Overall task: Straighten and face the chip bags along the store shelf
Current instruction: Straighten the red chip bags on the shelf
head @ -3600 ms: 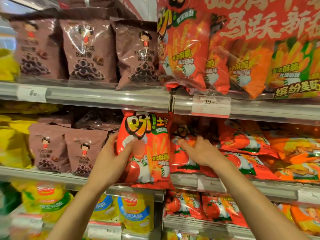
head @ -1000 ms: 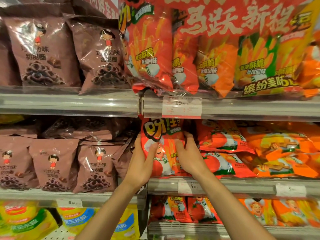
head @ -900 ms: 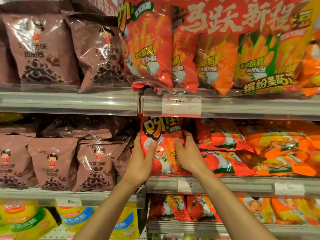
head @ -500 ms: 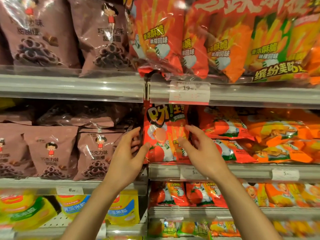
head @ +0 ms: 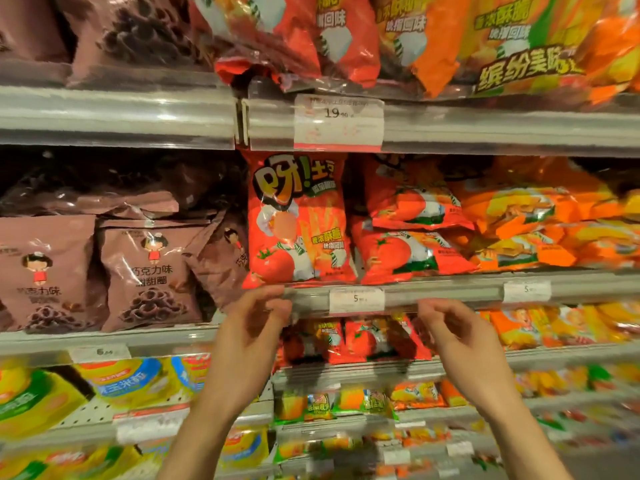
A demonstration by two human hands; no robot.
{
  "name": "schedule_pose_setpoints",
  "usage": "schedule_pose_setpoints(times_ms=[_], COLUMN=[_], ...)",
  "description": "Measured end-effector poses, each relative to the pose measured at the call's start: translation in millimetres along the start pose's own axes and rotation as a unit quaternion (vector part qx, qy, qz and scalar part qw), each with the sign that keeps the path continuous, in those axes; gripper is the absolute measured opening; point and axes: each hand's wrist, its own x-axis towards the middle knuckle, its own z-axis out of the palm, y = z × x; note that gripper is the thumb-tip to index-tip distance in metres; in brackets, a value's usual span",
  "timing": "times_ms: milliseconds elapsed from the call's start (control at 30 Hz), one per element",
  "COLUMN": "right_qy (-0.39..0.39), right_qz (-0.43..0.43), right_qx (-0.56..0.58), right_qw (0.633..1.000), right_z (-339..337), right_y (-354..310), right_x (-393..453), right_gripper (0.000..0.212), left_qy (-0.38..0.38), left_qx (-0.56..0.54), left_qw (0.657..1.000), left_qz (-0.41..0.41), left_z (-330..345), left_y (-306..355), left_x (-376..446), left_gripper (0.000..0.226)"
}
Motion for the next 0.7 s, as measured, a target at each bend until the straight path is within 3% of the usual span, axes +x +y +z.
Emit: schedule_pose_setpoints(times_ms=[300, 533, 633, 700], right_qy=[-0.028, -0.074, -0.083, -0.079], right_qz=[-0.037, -0.072, -0.113, -0.157], right_qx=[0.0, -0.006, -0.009, -0.007], right_qw=[0.999, 0.995, 0.99, 0.984], right_z=[-74.5, -105.0, -107.8, -105.0], right_y=[32.6, 30.9, 16.8, 4.0], right_x=[50.1, 83.7, 89.5, 89.7], right_gripper=[0.01, 0.01, 0.011, 0.012], left_qy=[0.051, 0.086, 0.111, 0.118], left_qx=[0.022, 0.03, 0.046, 0.064], left_qw=[0.998, 0.996, 0.992, 0.99], left_qz=[-0.004, 0.009, 0.031, 0.036], left_z=[95.6, 134.1, 136.4, 139.0], left_y=[22.3, 46.8, 58.7, 68.1], left_x=[-3.5, 9.4, 23.0, 35.8], left_gripper=[0.012, 0.029, 0.014, 0.016])
